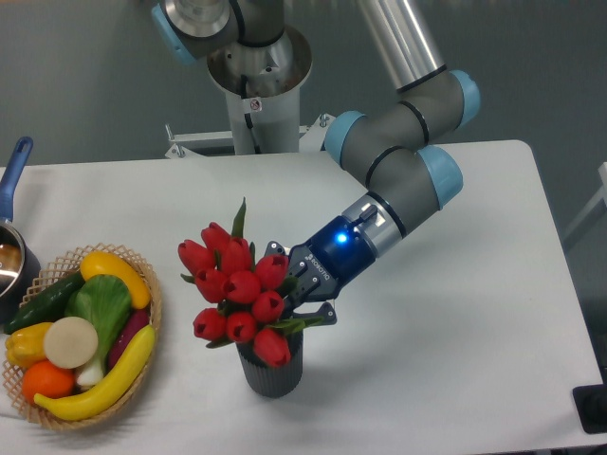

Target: Insert the flowers into the vase

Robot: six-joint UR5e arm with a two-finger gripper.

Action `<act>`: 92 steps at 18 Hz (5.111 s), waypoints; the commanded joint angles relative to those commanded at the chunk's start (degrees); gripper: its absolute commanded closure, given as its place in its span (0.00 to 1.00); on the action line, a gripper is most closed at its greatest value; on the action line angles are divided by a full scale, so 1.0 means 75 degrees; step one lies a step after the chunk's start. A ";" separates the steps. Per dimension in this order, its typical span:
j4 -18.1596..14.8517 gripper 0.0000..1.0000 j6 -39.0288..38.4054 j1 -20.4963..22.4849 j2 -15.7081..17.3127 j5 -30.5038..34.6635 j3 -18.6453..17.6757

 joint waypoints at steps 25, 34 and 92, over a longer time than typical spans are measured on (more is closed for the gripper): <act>0.0000 0.62 0.0820 0.0211 -0.0152 0.0000 -0.0516; 0.0000 0.53 0.0820 0.0270 -0.0176 0.0000 -0.0539; -0.2297 0.00 0.0832 0.2098 0.1348 0.9210 0.0386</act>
